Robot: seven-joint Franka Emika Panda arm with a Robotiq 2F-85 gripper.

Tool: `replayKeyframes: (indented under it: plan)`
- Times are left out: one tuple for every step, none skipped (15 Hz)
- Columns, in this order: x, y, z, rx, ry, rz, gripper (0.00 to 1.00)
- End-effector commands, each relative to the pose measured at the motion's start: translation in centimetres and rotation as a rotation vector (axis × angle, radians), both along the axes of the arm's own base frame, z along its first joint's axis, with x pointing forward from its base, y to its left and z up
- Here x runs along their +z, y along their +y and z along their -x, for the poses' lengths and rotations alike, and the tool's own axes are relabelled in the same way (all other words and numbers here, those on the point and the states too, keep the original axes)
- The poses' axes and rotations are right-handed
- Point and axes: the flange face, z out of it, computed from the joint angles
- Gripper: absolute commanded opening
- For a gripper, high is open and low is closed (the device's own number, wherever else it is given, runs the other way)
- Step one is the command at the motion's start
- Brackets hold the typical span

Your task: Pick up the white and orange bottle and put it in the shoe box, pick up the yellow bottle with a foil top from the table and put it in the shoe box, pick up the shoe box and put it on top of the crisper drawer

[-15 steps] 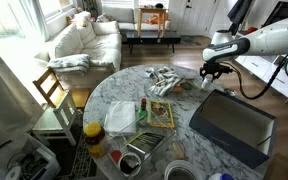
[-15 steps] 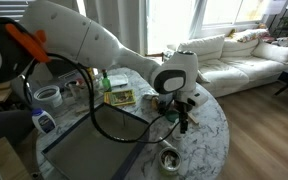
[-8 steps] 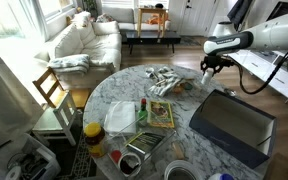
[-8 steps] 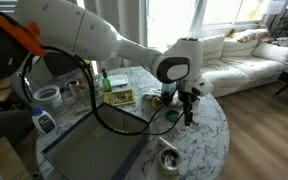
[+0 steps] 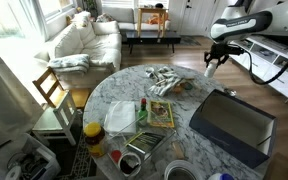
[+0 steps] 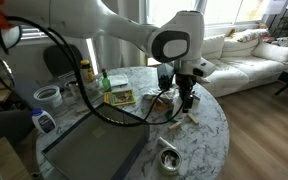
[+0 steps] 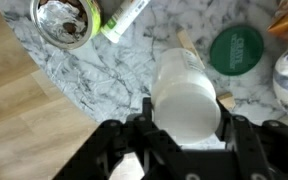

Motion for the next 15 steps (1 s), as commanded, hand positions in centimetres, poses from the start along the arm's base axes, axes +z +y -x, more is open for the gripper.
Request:
replayKeyframes:
  plan:
    - [1.3,4.2,2.9,0.163,0.03,-0.113,0.32]
    - [1.4,5.5,3.6,0.208,0.04,-0.135,0.32]
    - [1.1,6.6,4.2,0.257,0.056,-0.151,0.32]
    - [0.7,7.8,4.9,0.303,0.076,-0.172,0.32]
    - [0.1,8.8,5.6,0.348,0.1,-0.195,0.32]
    - [-0.6,9.8,6.4,0.392,0.126,-0.216,0.32]
    - [-1.2,10.9,7.2,0.433,0.148,-0.247,0.32]
    - [-1.6,11.9,8.0,0.473,0.168,-0.279,0.32]
    - [-2.1,12.8,8.8,0.514,0.191,-0.309,0.32]
    - [-1.7,13.3,9.3,0.559,0.21,-0.324,0.32]
    - [-1.4,13.7,9.9,0.599,0.231,-0.357,0.32]
    - [-1.3,14.2,10.5,0.641,0.249,-0.393,0.32]
    - [-1.1,14.5,11.0,0.663,0.257,-0.412,0.32]
    - [-1.0,14.9,11.5,0.681,0.268,-0.439,0.32]
    - [-0.9,15.1,11.9,0.7,0.281,-0.458,0.32]
